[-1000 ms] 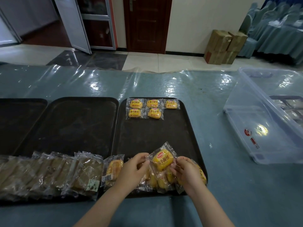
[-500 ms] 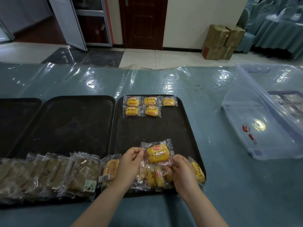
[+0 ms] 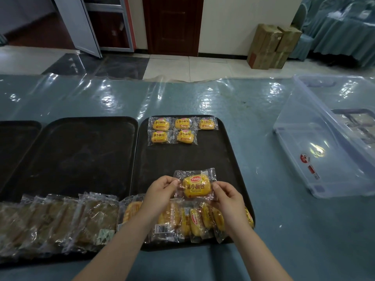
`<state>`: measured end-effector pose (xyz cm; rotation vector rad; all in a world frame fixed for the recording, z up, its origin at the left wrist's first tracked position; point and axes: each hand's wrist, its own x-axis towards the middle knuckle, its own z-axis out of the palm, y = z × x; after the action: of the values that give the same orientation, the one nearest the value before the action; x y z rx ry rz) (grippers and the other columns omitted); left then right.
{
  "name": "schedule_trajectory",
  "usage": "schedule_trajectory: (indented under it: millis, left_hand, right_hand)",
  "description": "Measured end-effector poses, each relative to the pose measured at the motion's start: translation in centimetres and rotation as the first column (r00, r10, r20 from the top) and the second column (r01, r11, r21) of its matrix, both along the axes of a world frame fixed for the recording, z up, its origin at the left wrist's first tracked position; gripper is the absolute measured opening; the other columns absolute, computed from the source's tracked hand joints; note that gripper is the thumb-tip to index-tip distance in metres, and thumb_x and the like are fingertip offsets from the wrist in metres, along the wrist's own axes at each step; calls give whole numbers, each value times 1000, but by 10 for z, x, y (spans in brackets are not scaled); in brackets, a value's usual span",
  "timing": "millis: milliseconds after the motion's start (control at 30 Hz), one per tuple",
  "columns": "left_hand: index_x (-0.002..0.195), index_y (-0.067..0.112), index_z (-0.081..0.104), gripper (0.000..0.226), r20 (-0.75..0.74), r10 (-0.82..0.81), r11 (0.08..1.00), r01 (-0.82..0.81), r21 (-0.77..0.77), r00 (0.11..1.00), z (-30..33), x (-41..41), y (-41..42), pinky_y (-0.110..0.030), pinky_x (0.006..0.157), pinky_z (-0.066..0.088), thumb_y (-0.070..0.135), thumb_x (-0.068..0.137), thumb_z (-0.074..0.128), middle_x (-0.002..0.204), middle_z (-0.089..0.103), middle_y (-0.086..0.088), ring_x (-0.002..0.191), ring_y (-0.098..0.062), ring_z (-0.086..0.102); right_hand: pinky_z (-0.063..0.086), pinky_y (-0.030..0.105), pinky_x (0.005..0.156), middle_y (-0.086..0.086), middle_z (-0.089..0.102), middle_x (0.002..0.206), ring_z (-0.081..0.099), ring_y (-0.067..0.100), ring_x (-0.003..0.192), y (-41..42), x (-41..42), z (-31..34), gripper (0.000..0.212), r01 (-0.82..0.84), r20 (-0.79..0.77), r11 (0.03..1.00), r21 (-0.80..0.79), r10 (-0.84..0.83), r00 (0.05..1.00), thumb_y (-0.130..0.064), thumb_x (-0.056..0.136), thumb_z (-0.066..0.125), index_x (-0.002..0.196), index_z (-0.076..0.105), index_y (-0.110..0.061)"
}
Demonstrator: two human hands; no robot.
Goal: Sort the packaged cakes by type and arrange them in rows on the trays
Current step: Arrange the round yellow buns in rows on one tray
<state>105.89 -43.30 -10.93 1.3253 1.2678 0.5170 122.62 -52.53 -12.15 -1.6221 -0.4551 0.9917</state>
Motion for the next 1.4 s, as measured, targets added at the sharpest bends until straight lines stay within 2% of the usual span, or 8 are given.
schedule_trajectory:
  millis: [133, 300, 500, 633, 700, 833, 1067, 1400]
  left_hand:
    - [101, 13, 70, 18, 116, 45, 985, -25, -171, 992, -2, 6, 16, -35, 87, 55, 22, 100, 54, 101, 74, -10, 94, -24, 68]
    - [105, 1, 66, 20, 200, 98, 963, -42, -268, 975, -3, 19, 36, -17, 61, 53, 14, 101, 51, 94, 71, -13, 76, -14, 68]
    - [104, 12, 67, 22, 72, 40, 975, -23, -223, 997, -19, 35, 68, -24, 79, 52, 21, 103, 47, 103, 74, -7, 95, -17, 69]
    - [120, 23, 61, 24, -122, -145, 988, 137, -72, 982, -37, 37, 92, -30, 98, 45, 34, 101, 50, 119, 65, 7, 116, -13, 58]
    - [137, 25, 51, 43, -351, -251, 959, 280, 34, 902, -48, 37, 105, -36, 108, 40, 43, 98, 53, 138, 54, 5, 131, -17, 47]
    - [155, 34, 20, 83, -748, -343, 830, 556, 42, 568, -65, 40, 124, -54, 120, 9, 64, 87, 58, 165, 7, -1, 152, -29, 1]
    - [157, 36, 0, 109, -791, -439, 780, 617, -101, 426, -79, 56, 123, -67, 116, 6, 59, 78, 71, 164, -17, -5, 150, -36, -14]
    - [156, 36, 0, 112, -814, -429, 776, 621, -111, 391, -84, 58, 126, -69, 115, 9, 61, 76, 73, 164, -17, -6, 149, -38, -14]
  right_hand:
    - [62, 38, 78, 4, 75, 98, 73, 21, 89, 13, 5, 2, 15, 16, -43, 999, 31, -15, 999, -20, 99, 57, 104, 70, -14]
    - [60, 28, 73, 3, 75, 97, 74, 18, 91, 28, 15, 3, 16, -2, -97, 999, 37, 6, 995, -20, 100, 55, 105, 69, -12]
    - [61, 31, 75, 3, 75, 97, 73, 17, 91, 59, 33, -9, 15, 5, -80, 1000, -27, -7, 997, -20, 99, 56, 105, 68, -13]
    - [61, 30, 74, 4, 74, 95, 73, 17, 85, 87, 59, -23, 14, 94, -79, 994, -63, -99, 992, -19, 100, 56, 103, 68, -12]
    - [60, 28, 70, 5, 72, 95, 73, 16, 83, 105, 75, -30, 13, 143, -90, 987, -77, -149, 985, -17, 100, 55, 102, 66, -10]
    - [60, 25, 65, 9, 69, 98, 69, 17, 83, 141, 105, -45, 12, 222, -82, 969, -111, -232, 969, -14, 102, 52, 101, 62, -7]
    - [61, 34, 75, 9, 67, 98, 70, 19, 81, 193, 144, -67, 10, 302, -1, 935, -186, -308, 951, -13, 101, 53, 101, 62, -9]
    - [61, 31, 70, 8, 67, 88, 70, 20, 76, 233, 158, -89, 12, 279, 96, 934, -225, -264, 960, -14, 102, 52, 98, 62, -10]
